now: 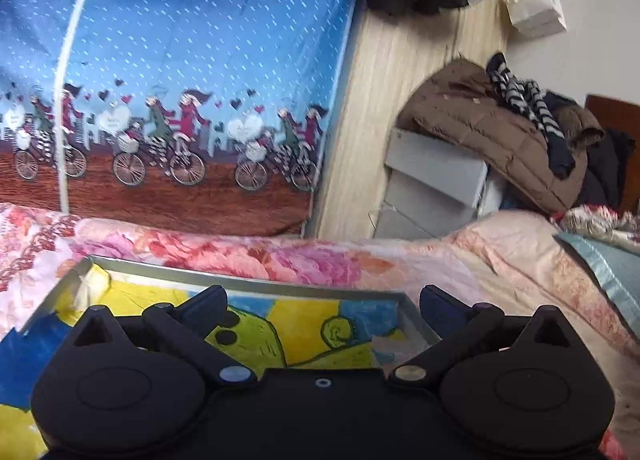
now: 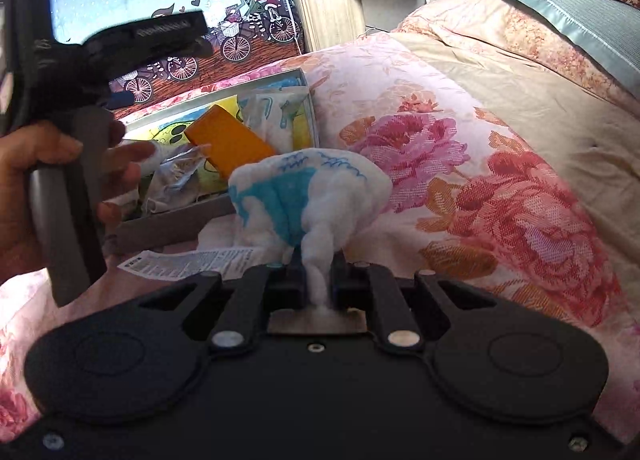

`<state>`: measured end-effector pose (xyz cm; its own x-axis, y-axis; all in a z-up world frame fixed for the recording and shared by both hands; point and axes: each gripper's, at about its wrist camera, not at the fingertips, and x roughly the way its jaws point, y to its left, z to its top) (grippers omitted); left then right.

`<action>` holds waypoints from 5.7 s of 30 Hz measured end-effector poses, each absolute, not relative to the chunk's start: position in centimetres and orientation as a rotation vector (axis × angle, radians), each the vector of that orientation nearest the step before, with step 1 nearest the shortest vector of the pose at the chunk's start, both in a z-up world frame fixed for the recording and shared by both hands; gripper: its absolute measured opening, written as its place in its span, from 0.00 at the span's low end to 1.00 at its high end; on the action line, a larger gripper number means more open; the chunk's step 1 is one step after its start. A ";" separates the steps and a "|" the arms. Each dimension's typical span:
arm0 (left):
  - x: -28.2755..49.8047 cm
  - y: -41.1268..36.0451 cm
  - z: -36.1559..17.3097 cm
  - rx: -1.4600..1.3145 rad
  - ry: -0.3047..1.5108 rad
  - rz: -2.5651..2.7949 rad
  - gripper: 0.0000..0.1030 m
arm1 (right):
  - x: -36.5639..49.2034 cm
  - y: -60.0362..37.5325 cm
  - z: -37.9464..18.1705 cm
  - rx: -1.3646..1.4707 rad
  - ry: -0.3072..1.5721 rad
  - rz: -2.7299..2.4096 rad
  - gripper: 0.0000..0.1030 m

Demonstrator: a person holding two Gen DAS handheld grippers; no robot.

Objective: Organize soft objects

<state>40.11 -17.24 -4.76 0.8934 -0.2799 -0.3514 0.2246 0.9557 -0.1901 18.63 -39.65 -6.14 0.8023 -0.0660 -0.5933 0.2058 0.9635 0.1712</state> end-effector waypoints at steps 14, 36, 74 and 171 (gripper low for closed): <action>42.0 -18.8 -6.7 -0.084 0.439 -0.275 0.98 | 18.7 -39.7 -6.1 0.232 0.623 -0.146 0.06; 44.3 -19.2 -8.2 -0.036 0.654 -0.286 0.96 | 16.8 -38.1 -3.7 0.167 0.420 -0.062 0.05; 43.6 -19.1 -8.0 -0.066 0.659 -0.434 0.99 | 17.0 -38.6 -4.1 0.190 0.436 -0.085 0.05; 17.7 1.2 -5.3 -0.208 0.661 -0.160 0.99 | 11.4 -33.8 -3.5 0.157 0.581 0.025 0.07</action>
